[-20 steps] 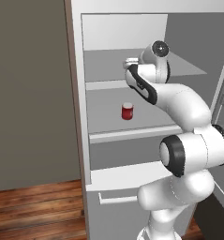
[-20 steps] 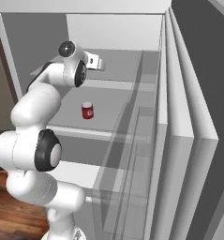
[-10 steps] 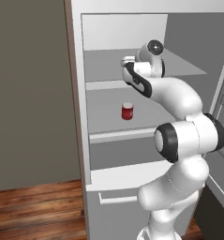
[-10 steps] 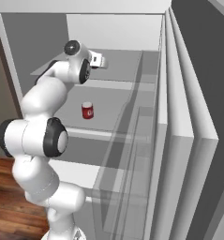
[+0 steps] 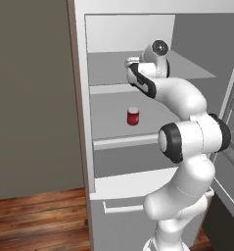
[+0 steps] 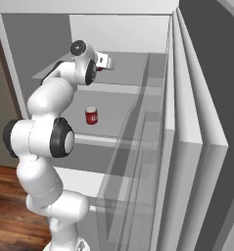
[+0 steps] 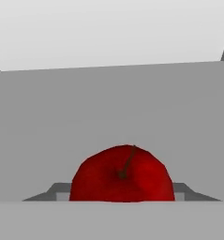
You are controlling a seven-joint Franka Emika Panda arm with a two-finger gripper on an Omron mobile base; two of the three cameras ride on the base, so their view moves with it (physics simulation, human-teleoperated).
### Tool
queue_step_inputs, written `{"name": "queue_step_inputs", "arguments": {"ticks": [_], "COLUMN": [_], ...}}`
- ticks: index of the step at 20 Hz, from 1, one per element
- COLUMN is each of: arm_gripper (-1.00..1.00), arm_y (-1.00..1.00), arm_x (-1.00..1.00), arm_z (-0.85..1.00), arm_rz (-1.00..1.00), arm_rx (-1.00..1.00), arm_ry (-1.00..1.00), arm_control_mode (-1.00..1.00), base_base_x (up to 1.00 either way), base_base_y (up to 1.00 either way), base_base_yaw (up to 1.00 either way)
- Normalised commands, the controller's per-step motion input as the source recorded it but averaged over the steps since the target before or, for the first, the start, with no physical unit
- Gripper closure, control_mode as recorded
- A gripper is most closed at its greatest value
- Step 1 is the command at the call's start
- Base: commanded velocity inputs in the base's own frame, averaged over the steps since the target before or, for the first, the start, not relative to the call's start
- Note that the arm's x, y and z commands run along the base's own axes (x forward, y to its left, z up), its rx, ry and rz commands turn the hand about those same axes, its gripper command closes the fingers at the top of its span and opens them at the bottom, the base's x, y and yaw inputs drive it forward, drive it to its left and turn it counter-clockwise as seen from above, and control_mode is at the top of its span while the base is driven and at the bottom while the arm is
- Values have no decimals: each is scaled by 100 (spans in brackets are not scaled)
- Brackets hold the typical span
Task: Place the condiment bottle and ketchup from the counter to the top shelf of the fridge. If the existing items in the fridge are on the top shelf, move them to other shelves.
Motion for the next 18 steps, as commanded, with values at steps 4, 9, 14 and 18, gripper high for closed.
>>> {"name": "queue_step_inputs", "arguments": {"ticks": [4,9,14,18], "arm_gripper": [100,100,100,100], "arm_y": [0,0,0,0], "arm_x": [0,-17,-64,-97], "arm_z": [0,0,7,38], "arm_rz": [0,0,3,8], "arm_rx": [0,0,1,4], "arm_ry": [0,-5,-31,-52], "arm_control_mode": [-100,-100,-100,-100], "base_base_x": [0,0,0,0], "base_base_y": [0,0,0,0], "base_base_yaw": [0,0,0,0]}}
